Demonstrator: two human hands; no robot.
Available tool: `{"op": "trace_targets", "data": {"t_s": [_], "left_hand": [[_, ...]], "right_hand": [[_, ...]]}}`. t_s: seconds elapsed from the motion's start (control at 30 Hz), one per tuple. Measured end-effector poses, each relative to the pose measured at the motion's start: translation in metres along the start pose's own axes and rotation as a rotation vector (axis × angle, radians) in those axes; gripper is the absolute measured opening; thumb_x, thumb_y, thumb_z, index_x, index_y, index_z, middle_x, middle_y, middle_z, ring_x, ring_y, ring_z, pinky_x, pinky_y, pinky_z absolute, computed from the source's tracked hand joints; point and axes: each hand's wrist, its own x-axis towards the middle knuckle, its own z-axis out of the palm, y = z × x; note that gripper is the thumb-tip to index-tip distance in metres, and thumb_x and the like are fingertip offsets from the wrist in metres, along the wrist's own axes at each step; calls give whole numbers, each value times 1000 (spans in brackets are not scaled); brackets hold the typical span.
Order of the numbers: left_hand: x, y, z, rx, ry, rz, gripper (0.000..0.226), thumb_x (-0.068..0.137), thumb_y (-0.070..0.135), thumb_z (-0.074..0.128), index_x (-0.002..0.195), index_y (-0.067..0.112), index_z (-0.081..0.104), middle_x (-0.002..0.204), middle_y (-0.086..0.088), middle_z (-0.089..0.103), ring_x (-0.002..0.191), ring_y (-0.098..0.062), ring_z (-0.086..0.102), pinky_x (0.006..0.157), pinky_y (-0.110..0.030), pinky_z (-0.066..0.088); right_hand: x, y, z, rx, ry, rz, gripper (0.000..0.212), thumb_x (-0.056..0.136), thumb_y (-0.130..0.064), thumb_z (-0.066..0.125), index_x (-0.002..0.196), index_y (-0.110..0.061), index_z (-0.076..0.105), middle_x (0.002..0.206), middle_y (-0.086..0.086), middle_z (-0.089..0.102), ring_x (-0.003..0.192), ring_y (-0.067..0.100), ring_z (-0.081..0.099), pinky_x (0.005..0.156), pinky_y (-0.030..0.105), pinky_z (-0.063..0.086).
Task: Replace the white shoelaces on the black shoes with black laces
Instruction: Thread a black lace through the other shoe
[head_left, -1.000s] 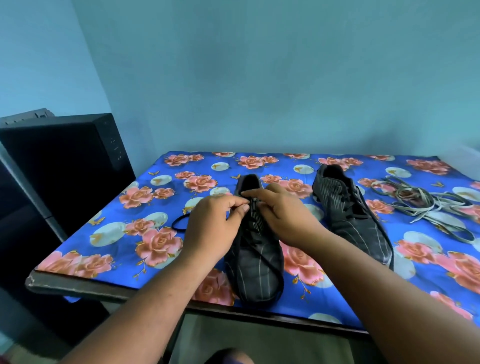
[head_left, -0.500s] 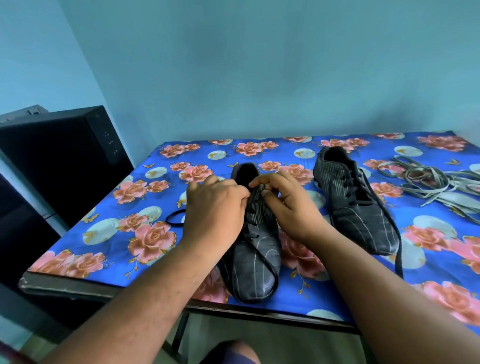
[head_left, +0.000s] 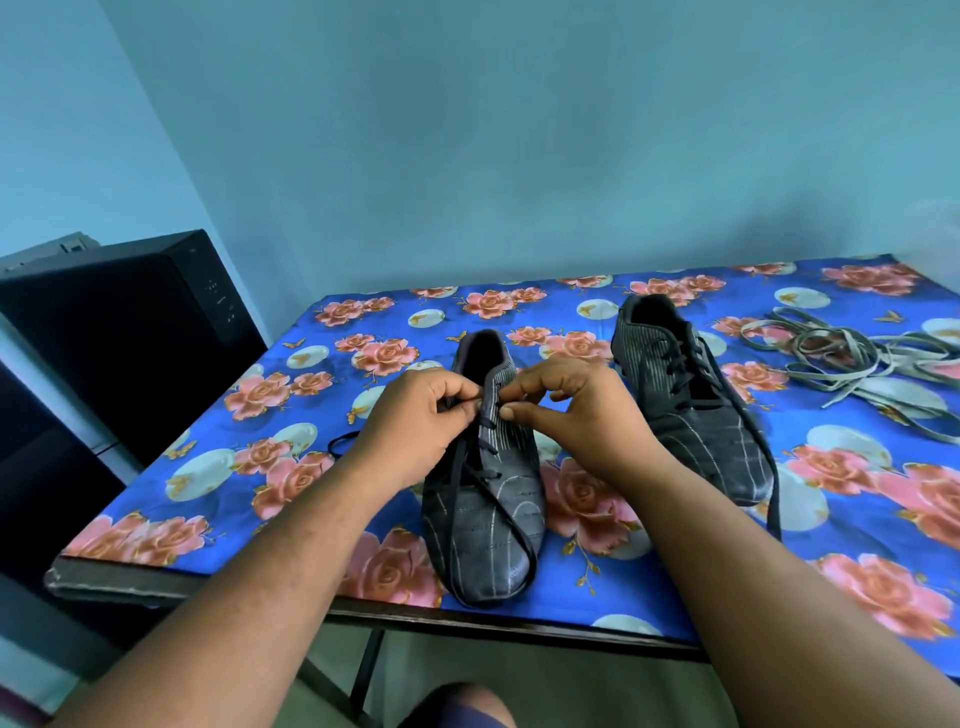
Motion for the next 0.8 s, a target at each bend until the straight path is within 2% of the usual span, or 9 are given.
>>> {"op": "trace_targets", "data": {"t_s": [0.1,0.2,0.3,0.4,0.5,0.57,0.63,0.7,0.8], "left_hand": [[-2,1,-1,11,55,3,14,92,9,73,95,20,81,68,19,65,57,5,51,58,-11,38],[-3,0,-1,-6,114,18,21,89,8,76,96,28,80,75,14,70,62,-3,54,66,-29,50],[-6,1,3,26,160,96,36,87,5,76,116,25,75,78,18,68,69,-11,52,72,-31,50],[-11,4,5,80,197,162,57,86,2,75,137,23,61,84,16,70,75,-4,52,81,-27,48],[-12,0,5,153,200,228,66,87,2,74,146,23,53,92,14,71,86,-7,58,91,-35,50],[-11,-2,4,148,186,226,67,87,2,74,146,24,52,92,19,68,88,-2,57,91,-30,48],[-12,-2,3,69,156,201,62,90,1,72,144,24,54,92,21,66,88,5,55,86,-15,43],[-14,-2,5,-81,125,163,52,94,1,68,140,22,55,96,16,64,90,5,54,85,-10,39],[-17,-15,8,-232,148,75,34,100,19,63,134,26,59,110,9,62,99,-1,55,97,-19,43]], "right_hand": [[-1,0,4,-7,33,-71,9,79,-14,86,86,-15,82,91,-7,75,90,7,68,81,10,45],[-1,-2,5,-23,43,-77,6,81,-14,84,85,-16,82,88,-9,74,88,7,66,78,9,41],[-2,-2,4,-32,42,-58,5,82,-16,84,85,-18,81,88,-9,74,86,6,64,76,9,40],[-2,-1,5,-30,39,-48,5,82,-17,84,85,-19,81,87,-10,73,83,7,63,75,10,40],[-2,1,7,-75,42,-87,5,83,-17,82,86,-20,80,86,-10,72,82,9,62,76,18,44],[-3,0,8,-156,58,-114,3,83,-19,80,85,-21,79,83,-14,69,82,8,58,77,23,45],[-3,-3,9,-197,72,-81,4,85,-19,78,83,-23,75,76,-22,64,80,3,54,74,17,39],[-3,-5,8,-116,53,25,8,89,-18,74,83,-23,71,76,-25,63,71,-2,52,67,11,36],[0,-10,1,177,49,190,11,95,-10,65,86,-14,68,89,7,71,69,0,53,69,18,44]]}}
